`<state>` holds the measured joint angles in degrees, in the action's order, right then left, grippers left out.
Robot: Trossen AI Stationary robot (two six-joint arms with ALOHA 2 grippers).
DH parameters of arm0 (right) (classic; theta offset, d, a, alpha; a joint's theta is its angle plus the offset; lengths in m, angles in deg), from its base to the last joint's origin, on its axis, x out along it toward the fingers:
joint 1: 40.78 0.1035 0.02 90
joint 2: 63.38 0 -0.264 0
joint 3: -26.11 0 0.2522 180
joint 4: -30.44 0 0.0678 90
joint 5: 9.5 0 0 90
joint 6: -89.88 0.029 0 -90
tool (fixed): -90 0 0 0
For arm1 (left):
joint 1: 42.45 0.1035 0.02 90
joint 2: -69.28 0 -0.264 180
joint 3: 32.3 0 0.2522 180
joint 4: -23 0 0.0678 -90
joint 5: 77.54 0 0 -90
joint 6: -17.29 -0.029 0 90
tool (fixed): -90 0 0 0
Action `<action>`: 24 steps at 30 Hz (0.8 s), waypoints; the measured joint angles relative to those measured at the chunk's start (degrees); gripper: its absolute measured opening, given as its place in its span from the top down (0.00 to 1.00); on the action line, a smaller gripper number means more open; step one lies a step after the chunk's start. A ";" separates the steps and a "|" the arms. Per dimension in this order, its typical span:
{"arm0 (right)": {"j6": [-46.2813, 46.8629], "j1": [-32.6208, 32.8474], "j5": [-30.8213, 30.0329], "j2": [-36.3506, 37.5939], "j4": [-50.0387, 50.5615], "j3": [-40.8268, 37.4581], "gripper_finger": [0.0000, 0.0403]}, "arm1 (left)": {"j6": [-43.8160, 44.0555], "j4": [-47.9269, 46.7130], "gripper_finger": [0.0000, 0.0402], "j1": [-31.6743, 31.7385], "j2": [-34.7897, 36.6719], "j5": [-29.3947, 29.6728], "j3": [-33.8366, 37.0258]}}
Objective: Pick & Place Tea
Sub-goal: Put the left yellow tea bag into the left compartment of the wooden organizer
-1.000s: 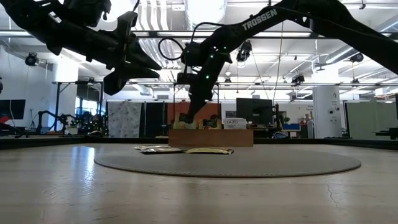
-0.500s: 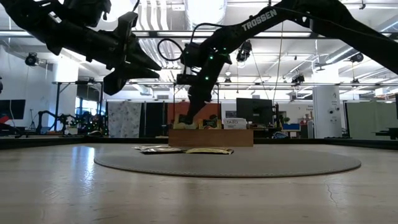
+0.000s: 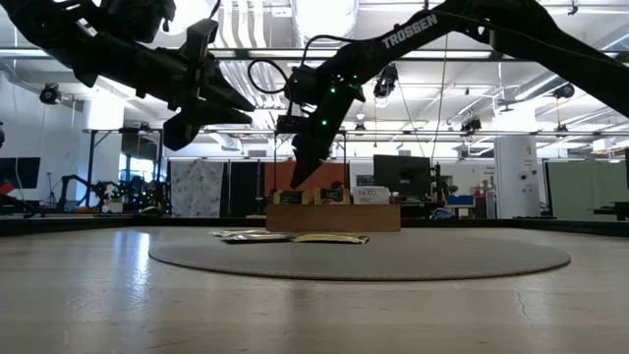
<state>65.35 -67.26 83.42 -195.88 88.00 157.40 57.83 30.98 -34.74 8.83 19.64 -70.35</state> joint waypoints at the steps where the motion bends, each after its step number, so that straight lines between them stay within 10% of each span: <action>1: 1.02 0.00 -0.06 0.11 0.09 0.03 0.67 | 0.00 0.00 0.80 0.00 0.00 0.00 0.00; 24: 17.92 5.14 2.26 9.77 19.40 4.44 0.69 | 4.01 0.02 0.80 0.07 1.25 -1.66 -0.07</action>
<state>83.28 -62.12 85.69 -186.12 107.40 161.84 61.84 31.00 -34.68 10.08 17.98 -70.42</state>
